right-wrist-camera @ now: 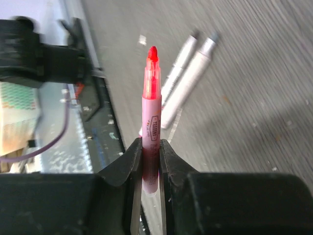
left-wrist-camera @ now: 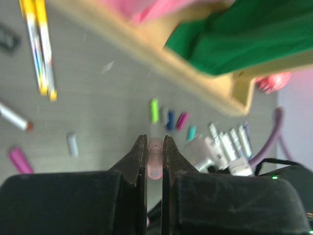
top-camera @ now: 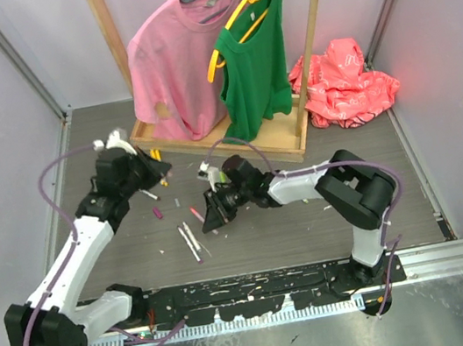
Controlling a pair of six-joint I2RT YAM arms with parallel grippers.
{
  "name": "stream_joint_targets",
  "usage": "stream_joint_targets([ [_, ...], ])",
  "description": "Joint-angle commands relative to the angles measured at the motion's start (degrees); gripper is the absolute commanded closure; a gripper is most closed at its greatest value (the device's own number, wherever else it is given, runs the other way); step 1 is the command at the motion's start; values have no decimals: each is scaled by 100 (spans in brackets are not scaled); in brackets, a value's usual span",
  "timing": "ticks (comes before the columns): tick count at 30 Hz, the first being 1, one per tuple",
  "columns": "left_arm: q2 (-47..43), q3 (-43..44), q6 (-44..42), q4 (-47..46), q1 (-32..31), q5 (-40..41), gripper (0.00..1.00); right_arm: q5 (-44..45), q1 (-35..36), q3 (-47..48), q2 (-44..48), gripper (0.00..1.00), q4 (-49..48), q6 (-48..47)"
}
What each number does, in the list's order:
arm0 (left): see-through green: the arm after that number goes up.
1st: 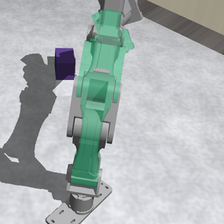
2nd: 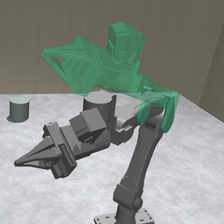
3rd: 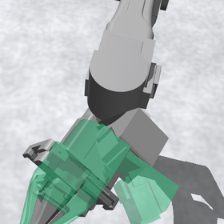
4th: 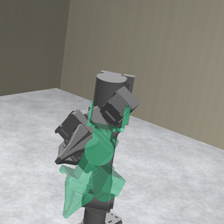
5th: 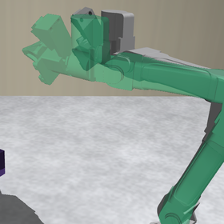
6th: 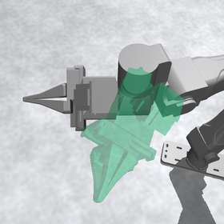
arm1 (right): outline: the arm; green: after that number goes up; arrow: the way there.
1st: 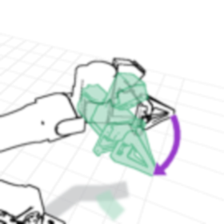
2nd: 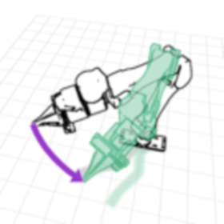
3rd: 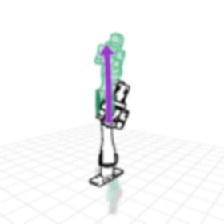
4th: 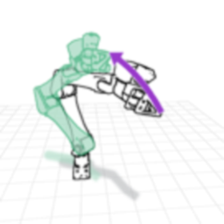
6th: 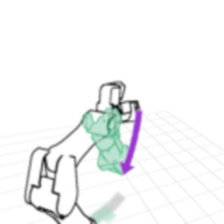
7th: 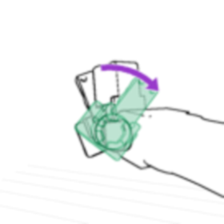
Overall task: Open the pen caps
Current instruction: Place the pen at the center of the board, then place the pen cap at the center of the board.
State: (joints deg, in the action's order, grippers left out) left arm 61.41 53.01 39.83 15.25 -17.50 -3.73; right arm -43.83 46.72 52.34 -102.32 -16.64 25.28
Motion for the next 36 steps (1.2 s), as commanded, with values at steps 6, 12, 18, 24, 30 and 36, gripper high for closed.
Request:
stream_joint_targets([
  [6, 749, -991, 534, -688, 13, -797, 100, 2597, 505, 296, -145, 98, 941, 740],
  [12, 1692, -714, 376, -492, -42, -563, 100, 2725, 631, 448, -394, 94, 1103, 1019],
  [18, 2228, -441, 218, -186, -351, 126, 98, 2714, 649, 554, -566, 92, 1051, 1221],
  [24, 2665, -205, 83, 7, -444, 518, 96, 2748, 706, 590, -603, 88, 1050, 1257],
  [30, 2948, -149, 17, 23, -443, 685, 91, 2775, 715, 589, -648, 82, 1105, 1352],
  [36, 3245, -24, 7, 28, -444, 628, 86, 2894, 710, 611, -690, 77, 1180, 1342],
])
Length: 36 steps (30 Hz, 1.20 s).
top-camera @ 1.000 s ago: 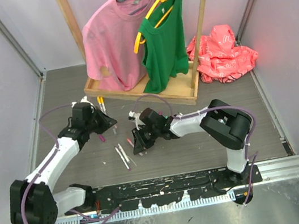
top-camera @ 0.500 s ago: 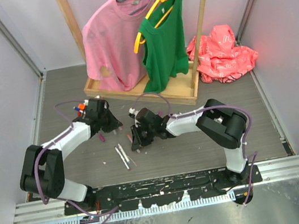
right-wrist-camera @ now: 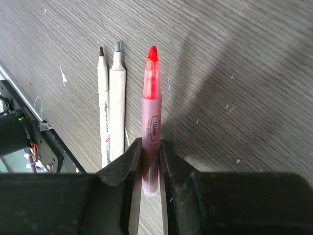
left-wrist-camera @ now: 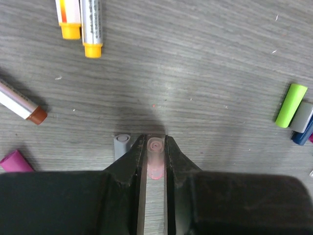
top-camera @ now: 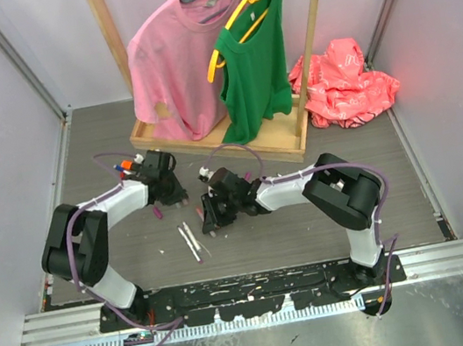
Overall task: Open the pen caps
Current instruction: Place the pen cap at the center of the board, then pick up the pen from the center of the board.
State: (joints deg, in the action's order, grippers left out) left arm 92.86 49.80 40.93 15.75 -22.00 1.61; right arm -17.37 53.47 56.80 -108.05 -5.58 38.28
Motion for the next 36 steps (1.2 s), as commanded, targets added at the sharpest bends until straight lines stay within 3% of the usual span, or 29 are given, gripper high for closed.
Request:
stream_joint_targets([
  [1, 120, 294, -102, -26, 3, 94, 85, 257, 32, 175, -132, 77, 94, 33],
  [8, 128, 267, -102, -17, 11, 113, 78, 302, 32, 232, -207, 69, 185, 26],
  [23, -186, 361, -189, 127, 11, -10, 73, 136, -140, 362, 32, 68, 223, -215],
  [30, -765, 302, -287, 197, 11, -100, 70, -559, -549, 487, 555, 67, 183, -777],
  [36, -1556, -145, -523, -79, 11, 241, 62, -1485, -815, 512, 960, 67, 108, -1575],
])
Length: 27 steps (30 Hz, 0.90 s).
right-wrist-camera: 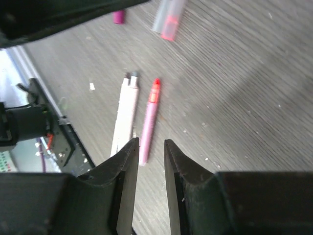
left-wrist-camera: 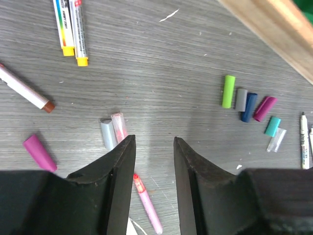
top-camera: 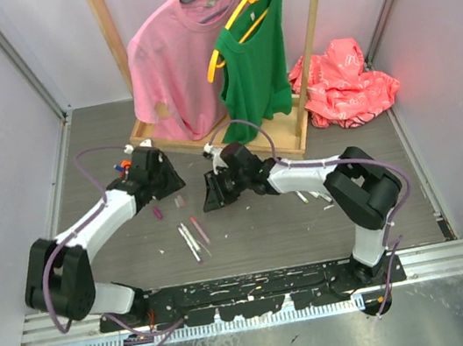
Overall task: Open the pen caps
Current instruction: Pick up the pen from the center of the board.
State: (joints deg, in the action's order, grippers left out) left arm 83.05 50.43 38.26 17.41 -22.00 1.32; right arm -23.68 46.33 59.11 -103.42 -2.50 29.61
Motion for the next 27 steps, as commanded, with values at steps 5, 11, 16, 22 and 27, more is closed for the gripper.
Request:
stream_joint_targets([
  [5, -980, -613, -337, -182, 94, 1479, 54, -2451, -264, 546, 489, 67, 171, -1752],
  [11, -1413, -1157, -32, -572, 752, 1410, 28, -2991, -363, 1019, 455, 67, 1156, -2782],
  [16, -1093, -823, 169, -242, 1090, 1398, 18, -2994, -532, 1008, 526, 67, 1220, -2876],
  [22, 130, 311, 258, 804, 1129, 1772, 21, -3043, -668, 1014, 526, 68, 1246, -2864],
  [27, 628, 700, 226, 863, 1147, 1861, 29, -3089, -683, 1015, 509, 68, 1252, -2865],
])
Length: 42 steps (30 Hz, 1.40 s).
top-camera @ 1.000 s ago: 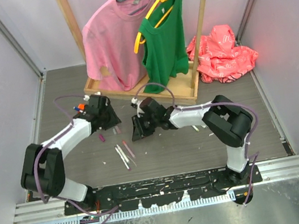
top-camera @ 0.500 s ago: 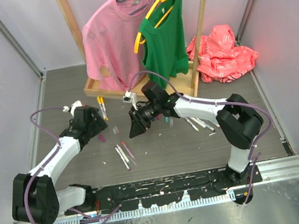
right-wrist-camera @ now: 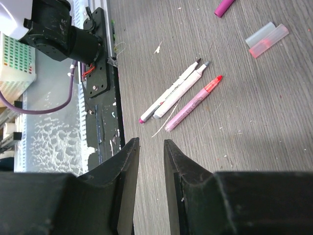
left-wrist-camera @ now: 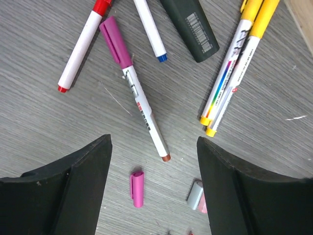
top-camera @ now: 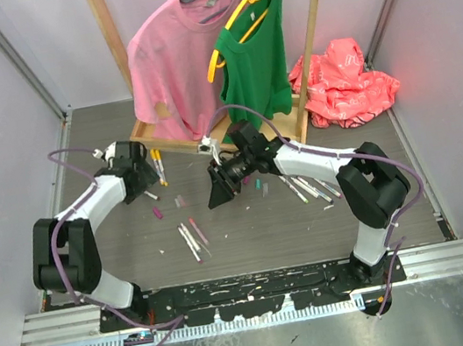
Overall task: Open the pen caps
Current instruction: Pick up the pen from the center of the board.
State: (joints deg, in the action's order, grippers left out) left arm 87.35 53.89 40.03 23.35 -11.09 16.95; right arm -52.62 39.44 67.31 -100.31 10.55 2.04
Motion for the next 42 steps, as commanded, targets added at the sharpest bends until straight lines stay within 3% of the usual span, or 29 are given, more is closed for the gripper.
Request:
stream_joint_targets([
  [1, 289, 411, 50, 266, 63, 322, 30, -212, -12, 202, 192, 68, -46, -108],
  [8, 962, 893, -21, 462, 106, 408, 37, -261, -63, 226, 161, 68, -15, -90],
  [14, 1426, 1121, -66, 525, 173, 217, 52, -284, -84, 222, 180, 68, -17, -84],
  [22, 1486, 1049, -30, 507, 191, 203, 58, -310, -101, 233, 164, 68, -17, -65],
  [27, 1568, 1031, 0, 555, 195, 203, 74, -319, -113, 236, 174, 68, -12, -46],
  [36, 1253, 896, 9, 564, 195, 217, 99, -371, -172, 244, 181, 68, -10, -29],
  [42, 670, 647, -106, 373, 195, 145, 100, -396, -184, 252, 170, 68, -9, -20],
])
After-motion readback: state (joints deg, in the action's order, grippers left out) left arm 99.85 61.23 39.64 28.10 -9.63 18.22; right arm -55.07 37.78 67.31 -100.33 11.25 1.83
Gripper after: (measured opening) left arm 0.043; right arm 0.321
